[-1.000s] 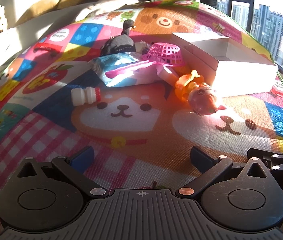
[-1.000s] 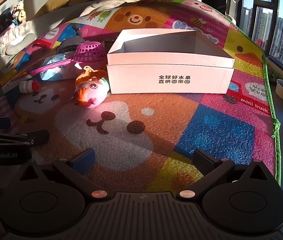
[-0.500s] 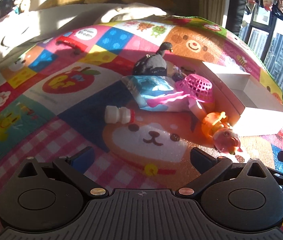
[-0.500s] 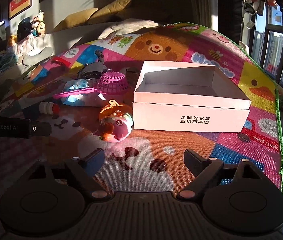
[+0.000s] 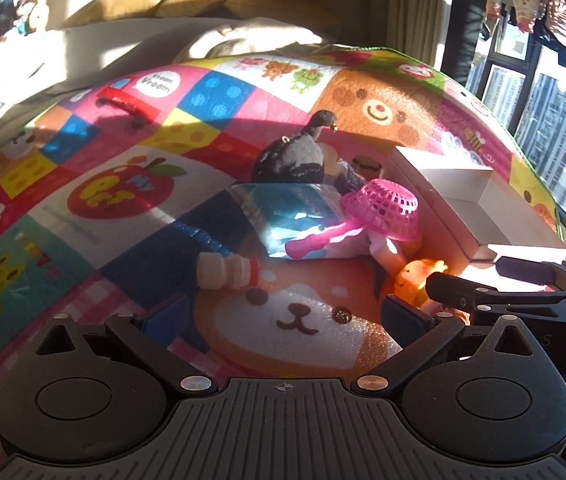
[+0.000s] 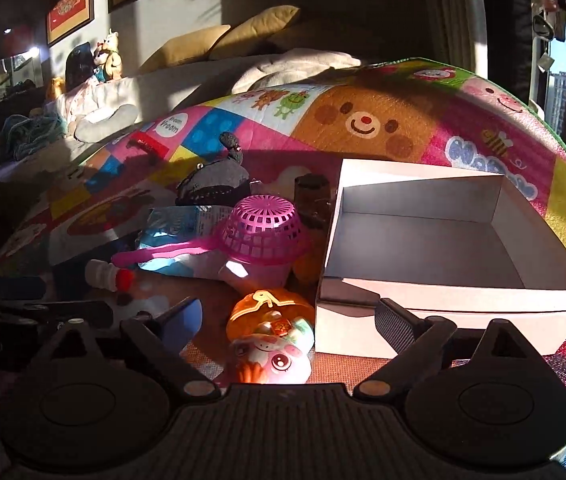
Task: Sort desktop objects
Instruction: 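Reach the right gripper to the pink pig toy and grasp it, then lift the pig toy with the right gripper while the left gripper grasps the orange cup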
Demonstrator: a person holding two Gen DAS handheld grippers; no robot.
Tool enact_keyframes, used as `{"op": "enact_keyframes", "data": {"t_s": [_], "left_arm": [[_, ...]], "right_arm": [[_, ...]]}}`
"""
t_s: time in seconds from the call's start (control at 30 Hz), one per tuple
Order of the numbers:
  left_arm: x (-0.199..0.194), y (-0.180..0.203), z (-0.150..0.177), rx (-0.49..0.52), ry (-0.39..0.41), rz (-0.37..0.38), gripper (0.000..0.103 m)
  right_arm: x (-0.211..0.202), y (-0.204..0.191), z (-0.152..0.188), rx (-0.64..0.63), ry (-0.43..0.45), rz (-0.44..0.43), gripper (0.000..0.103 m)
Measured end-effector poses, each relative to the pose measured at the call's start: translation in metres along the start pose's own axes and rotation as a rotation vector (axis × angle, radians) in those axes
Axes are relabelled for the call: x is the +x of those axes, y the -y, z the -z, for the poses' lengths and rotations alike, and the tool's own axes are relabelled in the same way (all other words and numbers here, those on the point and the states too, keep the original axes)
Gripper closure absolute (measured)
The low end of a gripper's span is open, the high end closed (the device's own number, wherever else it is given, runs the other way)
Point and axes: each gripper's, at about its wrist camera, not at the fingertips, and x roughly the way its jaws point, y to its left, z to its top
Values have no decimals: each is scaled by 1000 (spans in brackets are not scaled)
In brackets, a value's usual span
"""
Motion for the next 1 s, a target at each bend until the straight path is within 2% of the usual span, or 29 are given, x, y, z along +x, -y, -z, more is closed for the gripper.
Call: {"op": "enact_keyframes", "data": {"t_s": [0.2, 0.33, 0.37, 0.4, 0.43, 0.57, 0.73, 0.83, 0.9, 0.93, 0.97, 1.0], "left_arm": [[5, -17, -6, -53, 3, -34, 0], [3, -24, -6, -78, 14, -40, 0], [5, -24, -6, -73, 14, -34, 0], [6, -21, -6, -62, 12, -24, 0], [8, -17, -7, -45, 10, -7, 0], [17, 18, -7, 87, -2, 98, 0], [42, 68, -2, 220, -24, 175, 0], [56, 92, -1, 263, -24, 158, 0], [60, 101, -2, 277, -9, 148, 13], [62, 104, -2, 282, -12, 139, 37], [65, 106, -3, 282, -19, 129, 44], [67, 106, -3, 277, -21, 121, 43]], "right_arm": [[26, -15, -8, -75, 36, 4, 4], [24, -20, 7, -113, -37, -28, 7], [22, -19, 14, -125, -63, -29, 18], [20, -17, 20, -135, -92, -27, 45], [16, -12, 26, -128, -111, -31, 50], [-16, 12, 36, -76, -111, 7, 50], [-43, 44, 53, -60, -129, 106, 49], [-54, 63, 62, 21, -97, 151, 42], [-59, 72, 66, 90, -70, 160, 40], [-61, 74, 68, 117, -58, 159, 40], [-62, 76, 69, 131, -50, 158, 40], [-63, 77, 68, 141, -35, 162, 39]]}}
